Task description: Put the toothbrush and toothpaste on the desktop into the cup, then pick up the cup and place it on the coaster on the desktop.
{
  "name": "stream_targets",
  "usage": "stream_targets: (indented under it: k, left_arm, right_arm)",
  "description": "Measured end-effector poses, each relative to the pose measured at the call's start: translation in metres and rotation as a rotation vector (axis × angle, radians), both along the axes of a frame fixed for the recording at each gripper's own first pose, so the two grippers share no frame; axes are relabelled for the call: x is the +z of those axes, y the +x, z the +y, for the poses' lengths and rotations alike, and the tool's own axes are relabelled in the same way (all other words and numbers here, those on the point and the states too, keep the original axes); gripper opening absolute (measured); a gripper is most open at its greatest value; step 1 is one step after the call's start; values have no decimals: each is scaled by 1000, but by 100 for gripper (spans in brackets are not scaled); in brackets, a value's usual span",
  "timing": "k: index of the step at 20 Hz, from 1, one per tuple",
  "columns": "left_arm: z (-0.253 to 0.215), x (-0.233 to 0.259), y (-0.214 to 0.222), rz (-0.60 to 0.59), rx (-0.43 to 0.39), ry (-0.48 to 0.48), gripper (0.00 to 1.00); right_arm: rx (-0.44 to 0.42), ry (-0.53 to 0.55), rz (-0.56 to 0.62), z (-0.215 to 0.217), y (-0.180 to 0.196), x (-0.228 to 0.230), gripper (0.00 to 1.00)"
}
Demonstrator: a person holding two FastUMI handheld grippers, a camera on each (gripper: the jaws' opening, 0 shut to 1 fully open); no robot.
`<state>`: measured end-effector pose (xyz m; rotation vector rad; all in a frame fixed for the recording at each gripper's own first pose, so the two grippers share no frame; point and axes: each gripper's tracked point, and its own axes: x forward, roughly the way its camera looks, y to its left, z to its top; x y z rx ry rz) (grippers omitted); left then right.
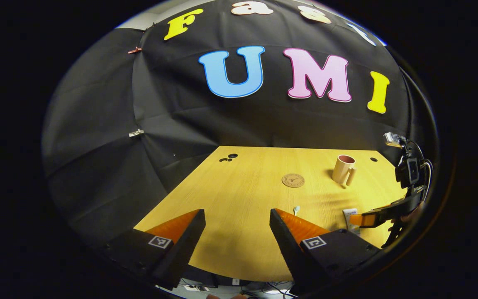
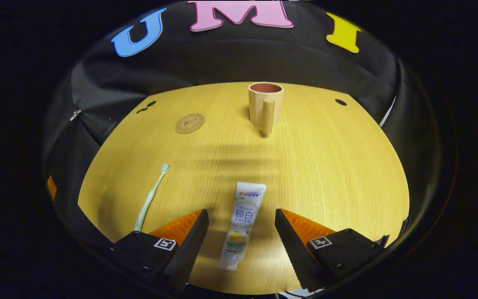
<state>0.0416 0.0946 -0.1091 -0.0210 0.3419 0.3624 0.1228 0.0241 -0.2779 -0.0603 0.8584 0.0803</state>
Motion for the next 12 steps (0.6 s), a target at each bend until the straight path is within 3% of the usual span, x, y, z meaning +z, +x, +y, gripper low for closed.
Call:
stream_targets:
  k: [12]
  left_arm:
    - [-13,-5,6,6,-52,2,98]
  right_arm:
    - [-66,-16,122,-6,-8,-35,99]
